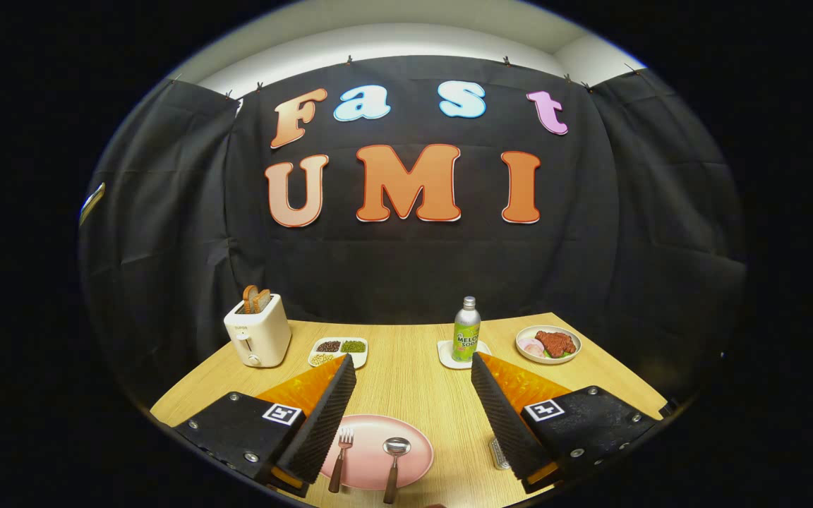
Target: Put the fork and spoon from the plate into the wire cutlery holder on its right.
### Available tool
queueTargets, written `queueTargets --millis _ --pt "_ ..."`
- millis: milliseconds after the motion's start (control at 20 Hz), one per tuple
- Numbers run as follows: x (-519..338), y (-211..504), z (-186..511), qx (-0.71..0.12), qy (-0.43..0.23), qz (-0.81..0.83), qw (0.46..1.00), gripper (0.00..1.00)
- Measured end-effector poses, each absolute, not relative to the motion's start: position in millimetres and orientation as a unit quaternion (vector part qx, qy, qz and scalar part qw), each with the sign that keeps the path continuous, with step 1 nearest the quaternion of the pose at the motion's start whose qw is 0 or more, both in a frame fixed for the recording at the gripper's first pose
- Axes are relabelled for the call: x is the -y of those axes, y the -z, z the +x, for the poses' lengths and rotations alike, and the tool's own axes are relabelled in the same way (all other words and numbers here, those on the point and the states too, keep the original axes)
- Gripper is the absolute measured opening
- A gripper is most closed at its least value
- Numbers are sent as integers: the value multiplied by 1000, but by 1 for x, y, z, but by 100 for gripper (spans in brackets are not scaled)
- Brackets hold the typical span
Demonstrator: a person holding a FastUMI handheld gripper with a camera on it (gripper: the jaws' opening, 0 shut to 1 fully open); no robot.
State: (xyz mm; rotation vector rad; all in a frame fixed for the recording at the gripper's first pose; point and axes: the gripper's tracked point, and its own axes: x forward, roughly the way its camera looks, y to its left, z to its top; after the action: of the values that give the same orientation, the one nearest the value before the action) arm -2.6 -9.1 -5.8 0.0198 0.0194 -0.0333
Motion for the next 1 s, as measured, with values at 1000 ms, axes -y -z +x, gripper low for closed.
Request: queueTargets --millis 1000 --pt "-15 60 11 -49 -2 -4 999 99"
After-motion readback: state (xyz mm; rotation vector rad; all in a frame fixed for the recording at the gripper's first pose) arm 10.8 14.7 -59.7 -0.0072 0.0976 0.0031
